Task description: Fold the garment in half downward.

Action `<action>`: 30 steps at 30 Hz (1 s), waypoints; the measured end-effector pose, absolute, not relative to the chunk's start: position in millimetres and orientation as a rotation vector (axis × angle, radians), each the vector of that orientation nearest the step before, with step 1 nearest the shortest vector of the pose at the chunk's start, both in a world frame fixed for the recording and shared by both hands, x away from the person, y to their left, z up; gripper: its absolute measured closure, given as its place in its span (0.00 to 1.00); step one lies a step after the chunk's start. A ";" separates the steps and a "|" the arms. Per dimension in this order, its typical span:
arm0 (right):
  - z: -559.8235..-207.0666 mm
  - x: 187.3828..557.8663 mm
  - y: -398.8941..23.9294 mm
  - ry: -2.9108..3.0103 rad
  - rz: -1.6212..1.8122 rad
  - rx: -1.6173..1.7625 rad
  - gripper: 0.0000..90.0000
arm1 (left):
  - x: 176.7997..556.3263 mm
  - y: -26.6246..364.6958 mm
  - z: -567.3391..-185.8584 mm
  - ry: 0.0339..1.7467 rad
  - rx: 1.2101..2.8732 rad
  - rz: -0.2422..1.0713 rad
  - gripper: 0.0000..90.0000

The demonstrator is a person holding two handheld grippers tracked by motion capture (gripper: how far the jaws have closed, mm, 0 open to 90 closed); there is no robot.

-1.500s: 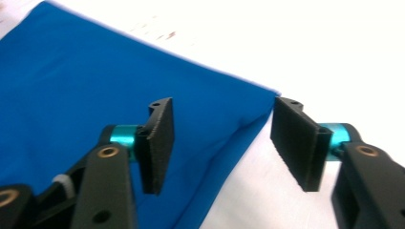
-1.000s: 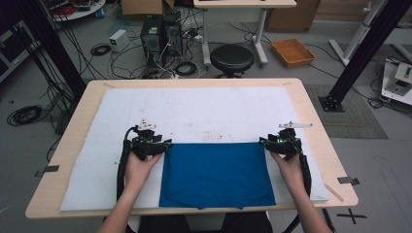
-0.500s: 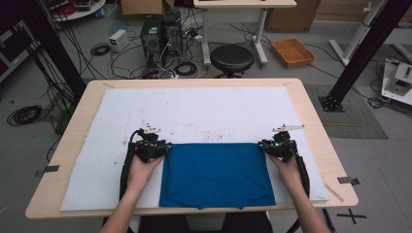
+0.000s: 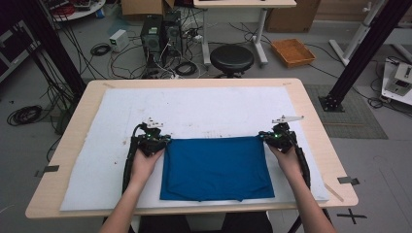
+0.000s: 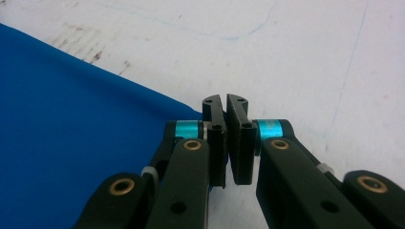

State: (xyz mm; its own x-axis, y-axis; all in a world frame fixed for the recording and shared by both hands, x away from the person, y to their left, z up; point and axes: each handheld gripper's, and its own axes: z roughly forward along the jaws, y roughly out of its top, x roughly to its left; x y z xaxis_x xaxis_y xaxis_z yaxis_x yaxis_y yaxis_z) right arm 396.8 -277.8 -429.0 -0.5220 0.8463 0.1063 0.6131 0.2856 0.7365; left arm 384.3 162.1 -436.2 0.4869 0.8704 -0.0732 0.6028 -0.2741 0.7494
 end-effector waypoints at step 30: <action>-410.6 407.2 -279.1 2.182 1.109 1.297 0.35 | 383.2 160.3 -400.7 1.101 1.982 0.611 0.44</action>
State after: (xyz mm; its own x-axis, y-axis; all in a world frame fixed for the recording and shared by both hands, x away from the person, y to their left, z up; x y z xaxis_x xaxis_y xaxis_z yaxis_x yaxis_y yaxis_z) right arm 407.2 -279.1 -410.6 -0.5084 0.8577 0.0763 0.5674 0.2670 0.7790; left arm 383.2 160.3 -400.7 0.5107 0.8589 0.0397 0.4875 -0.3273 0.8094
